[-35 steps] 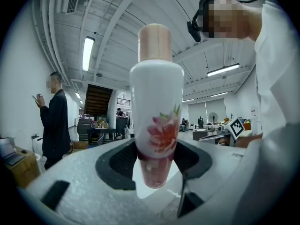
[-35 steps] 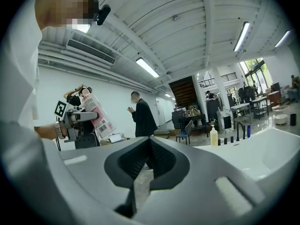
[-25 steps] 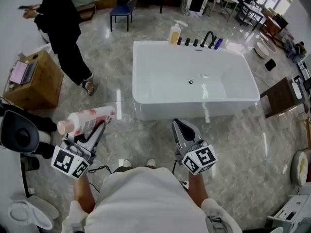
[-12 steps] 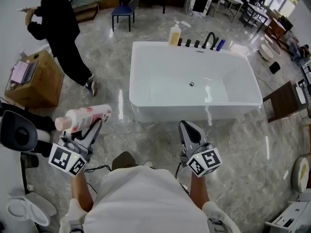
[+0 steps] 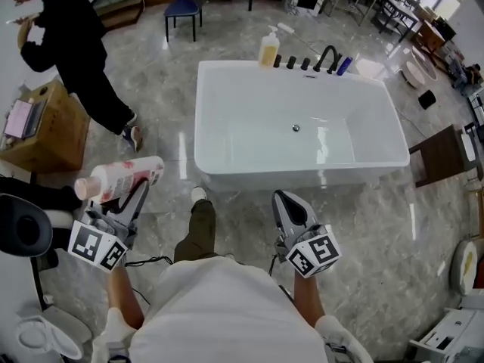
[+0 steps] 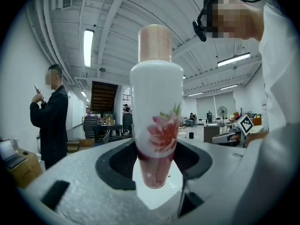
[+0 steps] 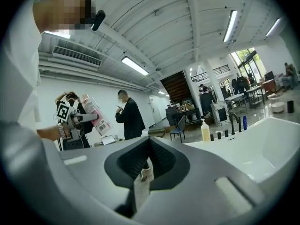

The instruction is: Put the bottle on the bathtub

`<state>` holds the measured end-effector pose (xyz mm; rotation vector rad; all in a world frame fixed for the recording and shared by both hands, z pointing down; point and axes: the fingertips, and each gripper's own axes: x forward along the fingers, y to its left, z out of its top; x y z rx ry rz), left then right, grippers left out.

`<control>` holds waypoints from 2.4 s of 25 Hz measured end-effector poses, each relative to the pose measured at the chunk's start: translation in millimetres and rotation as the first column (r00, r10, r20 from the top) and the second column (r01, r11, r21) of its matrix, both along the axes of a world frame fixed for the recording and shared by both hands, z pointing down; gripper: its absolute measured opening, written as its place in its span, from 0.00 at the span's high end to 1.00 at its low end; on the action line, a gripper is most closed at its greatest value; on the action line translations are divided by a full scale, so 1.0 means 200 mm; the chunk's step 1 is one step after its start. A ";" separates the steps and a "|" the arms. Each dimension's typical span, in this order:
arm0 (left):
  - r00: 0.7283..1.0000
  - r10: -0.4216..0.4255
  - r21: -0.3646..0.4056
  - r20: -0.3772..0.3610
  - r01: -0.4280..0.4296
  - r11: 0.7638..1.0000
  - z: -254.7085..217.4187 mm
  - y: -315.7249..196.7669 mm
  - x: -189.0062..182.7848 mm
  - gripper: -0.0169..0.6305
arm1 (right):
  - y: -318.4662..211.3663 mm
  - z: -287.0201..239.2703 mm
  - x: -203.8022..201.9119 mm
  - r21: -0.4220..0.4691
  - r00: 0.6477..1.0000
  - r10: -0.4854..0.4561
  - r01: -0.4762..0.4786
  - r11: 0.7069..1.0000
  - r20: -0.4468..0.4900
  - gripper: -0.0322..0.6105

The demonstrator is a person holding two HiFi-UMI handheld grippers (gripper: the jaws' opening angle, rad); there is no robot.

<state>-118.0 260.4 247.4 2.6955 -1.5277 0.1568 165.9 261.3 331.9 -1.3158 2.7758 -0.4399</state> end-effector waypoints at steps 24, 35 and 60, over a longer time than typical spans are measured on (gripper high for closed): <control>0.957 0.290 -0.071 -0.023 -0.291 0.954 0.13 -1.90 -0.19 0.62 | -1.64 0.07 -0.46 -0.096 0.980 0.168 -0.179 0.979 -0.108 0.94; 0.980 0.195 -0.100 -0.035 -0.198 0.975 0.14 -1.97 -0.17 0.62 | -1.84 0.04 -0.47 -0.098 0.995 0.051 -0.059 0.993 -0.088 0.94; 0.963 0.270 -0.208 -0.019 -0.268 0.941 1.46 -3.14 0.29 0.63 | -2.33 0.97 -0.25 -0.404 0.969 0.131 -0.035 0.914 0.211 0.94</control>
